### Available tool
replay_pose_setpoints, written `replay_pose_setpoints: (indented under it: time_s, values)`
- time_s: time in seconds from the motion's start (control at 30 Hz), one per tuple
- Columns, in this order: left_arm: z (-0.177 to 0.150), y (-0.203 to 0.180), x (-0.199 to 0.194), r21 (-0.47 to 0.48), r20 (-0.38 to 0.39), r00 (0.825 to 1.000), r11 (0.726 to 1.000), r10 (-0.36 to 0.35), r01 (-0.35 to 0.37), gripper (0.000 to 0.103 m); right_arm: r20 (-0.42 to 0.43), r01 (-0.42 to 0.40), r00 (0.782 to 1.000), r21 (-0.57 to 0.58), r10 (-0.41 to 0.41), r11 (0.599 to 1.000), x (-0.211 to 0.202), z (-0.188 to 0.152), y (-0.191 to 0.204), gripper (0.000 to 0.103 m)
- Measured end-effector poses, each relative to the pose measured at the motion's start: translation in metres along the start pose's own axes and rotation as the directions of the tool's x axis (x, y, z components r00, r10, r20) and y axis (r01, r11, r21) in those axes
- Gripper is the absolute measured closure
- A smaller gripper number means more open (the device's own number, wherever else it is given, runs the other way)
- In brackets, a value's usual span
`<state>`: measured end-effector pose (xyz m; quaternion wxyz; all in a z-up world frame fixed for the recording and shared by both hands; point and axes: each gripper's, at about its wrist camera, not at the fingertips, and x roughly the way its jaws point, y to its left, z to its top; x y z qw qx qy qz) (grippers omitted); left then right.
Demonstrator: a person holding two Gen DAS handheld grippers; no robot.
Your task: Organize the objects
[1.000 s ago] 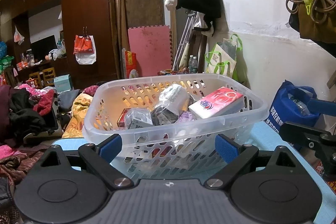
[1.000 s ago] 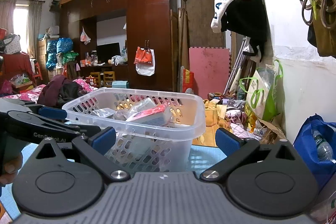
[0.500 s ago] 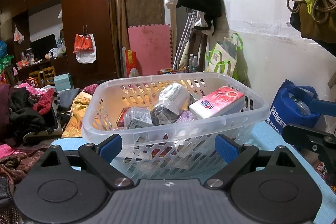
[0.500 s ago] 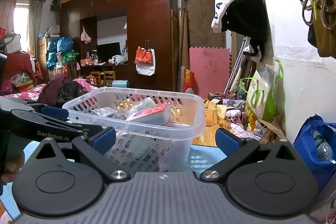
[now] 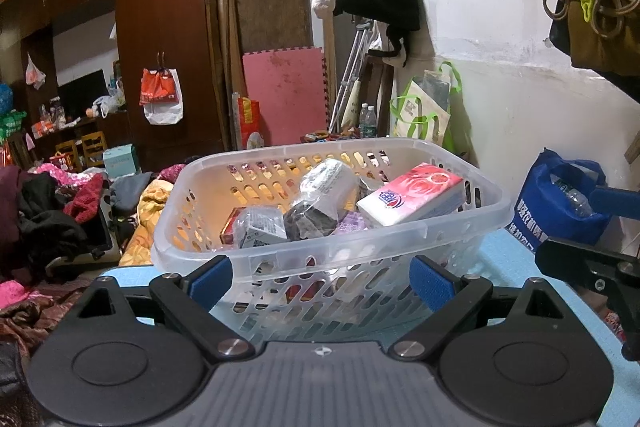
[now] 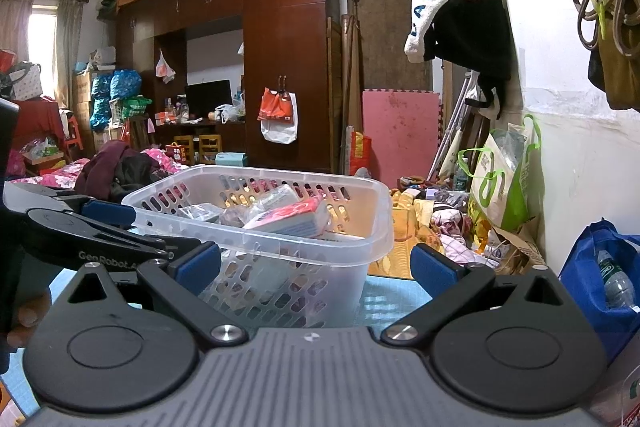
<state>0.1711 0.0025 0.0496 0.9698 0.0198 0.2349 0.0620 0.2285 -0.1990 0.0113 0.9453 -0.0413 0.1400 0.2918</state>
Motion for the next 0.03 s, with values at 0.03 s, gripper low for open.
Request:
replay_pose_setpoints:
  time_s: [0.03]
  values:
    - [-0.0004,0.0008,-0.0005,0.001,0.005,1.0,1.0,-0.003,0.003,0.006,0.0,0.0,1.0,0.0,0.0,1.0,0.0,0.0002,0.0,0.0]
